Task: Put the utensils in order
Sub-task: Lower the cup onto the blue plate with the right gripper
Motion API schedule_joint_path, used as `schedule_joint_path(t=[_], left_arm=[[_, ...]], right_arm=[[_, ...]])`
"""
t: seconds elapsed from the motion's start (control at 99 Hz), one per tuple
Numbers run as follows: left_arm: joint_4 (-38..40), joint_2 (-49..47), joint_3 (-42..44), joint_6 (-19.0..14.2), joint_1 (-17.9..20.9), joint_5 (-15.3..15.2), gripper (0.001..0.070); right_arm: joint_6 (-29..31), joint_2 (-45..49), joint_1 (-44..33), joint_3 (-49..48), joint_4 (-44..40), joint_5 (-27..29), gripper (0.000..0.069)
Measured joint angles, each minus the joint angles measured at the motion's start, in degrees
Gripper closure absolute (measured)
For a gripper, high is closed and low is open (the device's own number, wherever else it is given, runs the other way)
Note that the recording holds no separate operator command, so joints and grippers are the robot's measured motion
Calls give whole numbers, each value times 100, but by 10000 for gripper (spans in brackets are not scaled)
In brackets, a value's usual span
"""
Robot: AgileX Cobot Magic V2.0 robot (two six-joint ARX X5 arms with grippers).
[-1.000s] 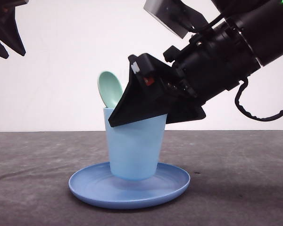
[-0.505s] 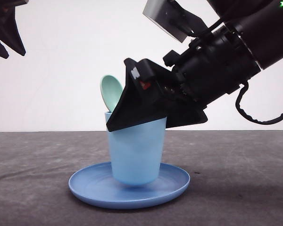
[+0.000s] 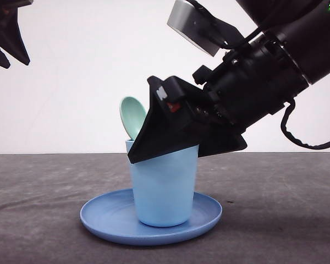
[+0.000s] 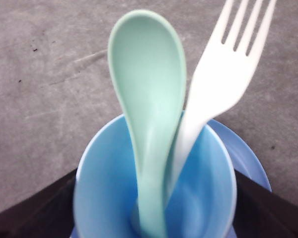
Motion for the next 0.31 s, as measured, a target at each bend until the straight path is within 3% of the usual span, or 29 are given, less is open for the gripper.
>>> schedule_joint_path(t=[0.182,0.313], left_arm=[[0,0,0,0,0,0,514],[0,0,0,0,0,0,514]], right_arm=[[2,0,0,0,-103,-2,17],[20,0,0,0,-105,-2,11]])
